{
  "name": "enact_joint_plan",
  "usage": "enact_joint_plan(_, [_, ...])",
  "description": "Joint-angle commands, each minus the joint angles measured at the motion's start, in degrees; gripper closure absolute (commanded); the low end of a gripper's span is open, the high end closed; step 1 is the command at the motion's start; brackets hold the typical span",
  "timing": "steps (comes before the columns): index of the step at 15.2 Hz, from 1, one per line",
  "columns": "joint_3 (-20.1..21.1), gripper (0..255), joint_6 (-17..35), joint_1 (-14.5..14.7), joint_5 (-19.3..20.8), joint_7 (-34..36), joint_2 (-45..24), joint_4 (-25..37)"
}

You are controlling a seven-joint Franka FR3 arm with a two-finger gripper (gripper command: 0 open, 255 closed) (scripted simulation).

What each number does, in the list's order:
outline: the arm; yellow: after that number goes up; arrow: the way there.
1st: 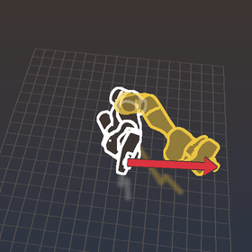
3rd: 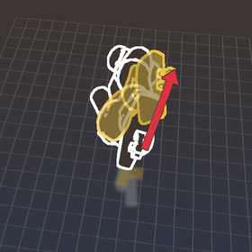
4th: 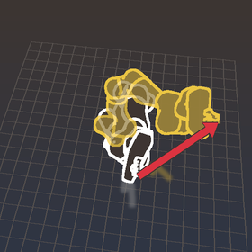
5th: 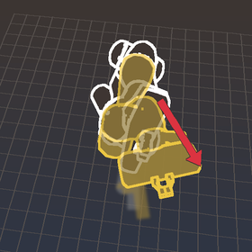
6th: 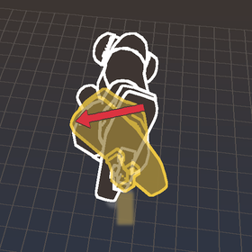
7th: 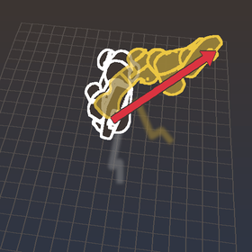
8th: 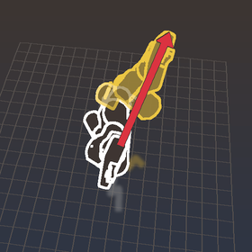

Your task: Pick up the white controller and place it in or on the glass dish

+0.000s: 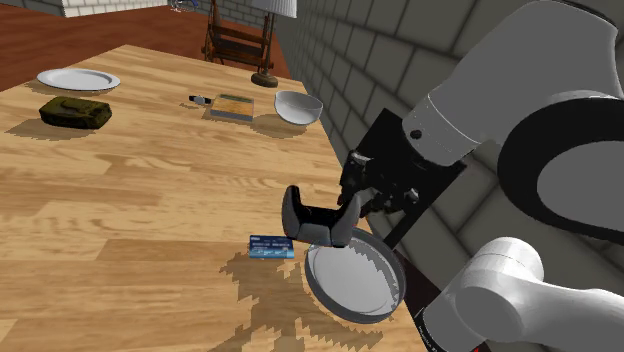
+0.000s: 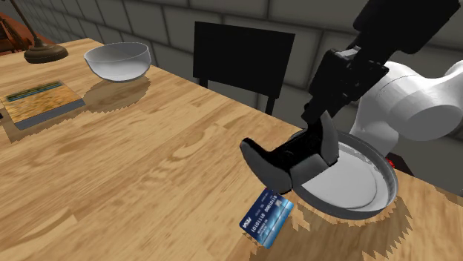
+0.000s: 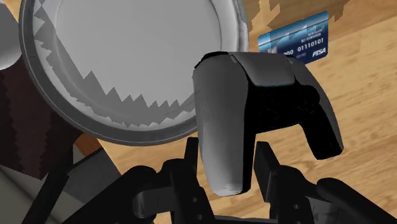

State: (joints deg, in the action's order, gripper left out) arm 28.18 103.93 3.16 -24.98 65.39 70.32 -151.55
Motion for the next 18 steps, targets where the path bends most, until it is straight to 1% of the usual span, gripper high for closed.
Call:
enact_joint_plan(1, [-2.24, 255, -3.52, 1.81, 1.09, -0.03, 5.01, -2.08])
enact_joint_plan(5, [-6.37, 255, -11.00, 4.70, 3.90, 0.24, 14.39, -4.81])
enact_joint_plan(18, [-0.89, 255, -6.60, 8.29, -1.19, 0.85, 20.81, -15.93])
